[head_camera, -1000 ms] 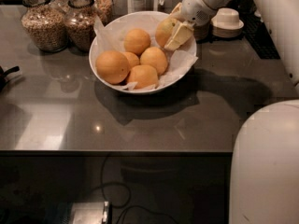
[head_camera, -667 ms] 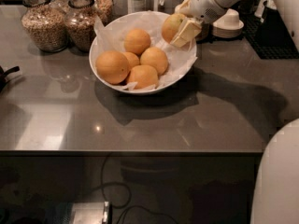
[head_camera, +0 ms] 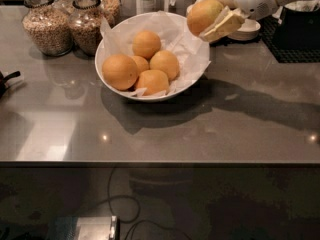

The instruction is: Pick orange from white bowl

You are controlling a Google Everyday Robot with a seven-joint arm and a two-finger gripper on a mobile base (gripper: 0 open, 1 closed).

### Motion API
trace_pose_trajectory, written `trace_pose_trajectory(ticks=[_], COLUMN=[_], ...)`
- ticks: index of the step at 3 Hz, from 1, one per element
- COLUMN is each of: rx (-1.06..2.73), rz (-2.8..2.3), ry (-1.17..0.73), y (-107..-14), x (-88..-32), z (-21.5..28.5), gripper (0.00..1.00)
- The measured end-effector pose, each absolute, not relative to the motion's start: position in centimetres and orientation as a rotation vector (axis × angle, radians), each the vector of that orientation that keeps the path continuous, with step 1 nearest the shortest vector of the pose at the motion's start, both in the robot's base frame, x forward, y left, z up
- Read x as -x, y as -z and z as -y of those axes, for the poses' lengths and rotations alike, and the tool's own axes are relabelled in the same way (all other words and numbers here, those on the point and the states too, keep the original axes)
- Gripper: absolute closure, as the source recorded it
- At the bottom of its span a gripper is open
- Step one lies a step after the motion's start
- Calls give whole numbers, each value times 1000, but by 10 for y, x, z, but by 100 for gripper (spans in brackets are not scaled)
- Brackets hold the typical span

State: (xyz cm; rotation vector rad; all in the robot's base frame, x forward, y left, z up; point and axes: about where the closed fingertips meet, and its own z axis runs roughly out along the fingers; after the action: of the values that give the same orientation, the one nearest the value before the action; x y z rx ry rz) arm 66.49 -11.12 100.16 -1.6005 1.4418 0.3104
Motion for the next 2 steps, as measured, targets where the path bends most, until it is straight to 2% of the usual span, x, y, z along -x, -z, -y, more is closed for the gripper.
trace_pose_trajectory(ticks=[1, 2], rx=[1694, 1841], rz=[-1229, -1052], ry=[-303, -185], y=[-1039, -1075], x=[-617, -565], z=[108, 98], gripper=[100, 100])
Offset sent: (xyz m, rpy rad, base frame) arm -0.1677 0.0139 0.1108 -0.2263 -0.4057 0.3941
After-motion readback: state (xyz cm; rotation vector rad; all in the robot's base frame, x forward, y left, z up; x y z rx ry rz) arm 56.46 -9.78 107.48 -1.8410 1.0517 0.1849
